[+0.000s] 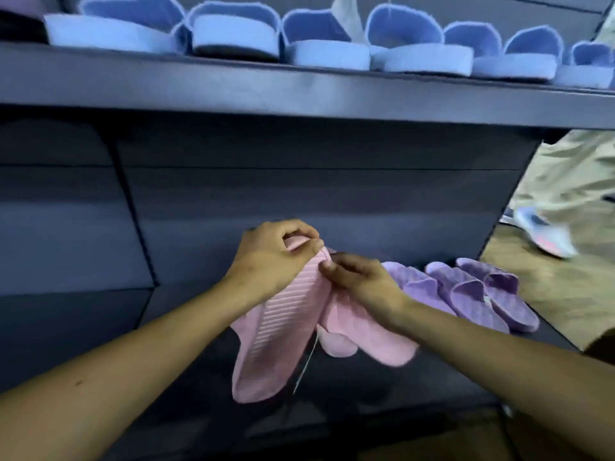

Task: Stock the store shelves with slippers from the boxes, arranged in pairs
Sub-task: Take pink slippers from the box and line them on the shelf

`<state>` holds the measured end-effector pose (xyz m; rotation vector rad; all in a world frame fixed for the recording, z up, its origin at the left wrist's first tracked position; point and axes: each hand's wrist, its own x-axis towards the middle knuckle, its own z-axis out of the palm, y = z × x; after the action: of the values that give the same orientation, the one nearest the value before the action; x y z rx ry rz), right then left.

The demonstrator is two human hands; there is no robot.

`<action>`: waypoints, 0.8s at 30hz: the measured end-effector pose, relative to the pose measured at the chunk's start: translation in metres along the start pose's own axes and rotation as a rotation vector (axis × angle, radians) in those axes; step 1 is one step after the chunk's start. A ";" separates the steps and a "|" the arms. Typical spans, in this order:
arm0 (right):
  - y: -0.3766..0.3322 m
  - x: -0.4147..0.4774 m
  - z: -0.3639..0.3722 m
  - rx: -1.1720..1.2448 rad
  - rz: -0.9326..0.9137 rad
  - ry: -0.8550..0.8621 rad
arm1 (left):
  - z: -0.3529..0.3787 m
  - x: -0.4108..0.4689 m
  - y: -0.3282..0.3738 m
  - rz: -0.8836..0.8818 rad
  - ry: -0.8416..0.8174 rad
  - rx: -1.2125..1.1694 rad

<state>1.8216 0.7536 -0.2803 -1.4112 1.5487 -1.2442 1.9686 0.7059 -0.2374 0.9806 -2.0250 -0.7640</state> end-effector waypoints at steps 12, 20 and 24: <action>0.015 0.032 0.043 0.200 -0.020 0.181 | -0.025 -0.013 -0.063 -0.561 0.195 0.017; 0.022 0.039 0.047 0.183 -0.020 0.205 | -0.017 -0.032 -0.097 -1.159 -0.078 -0.602; 0.020 0.047 0.044 0.143 -0.003 0.218 | -0.020 -0.021 -0.094 -1.030 0.084 -0.894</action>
<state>1.8485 0.6981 -0.3074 -1.2199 1.5647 -1.5212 2.0302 0.6701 -0.3053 1.3832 -0.7646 -1.8785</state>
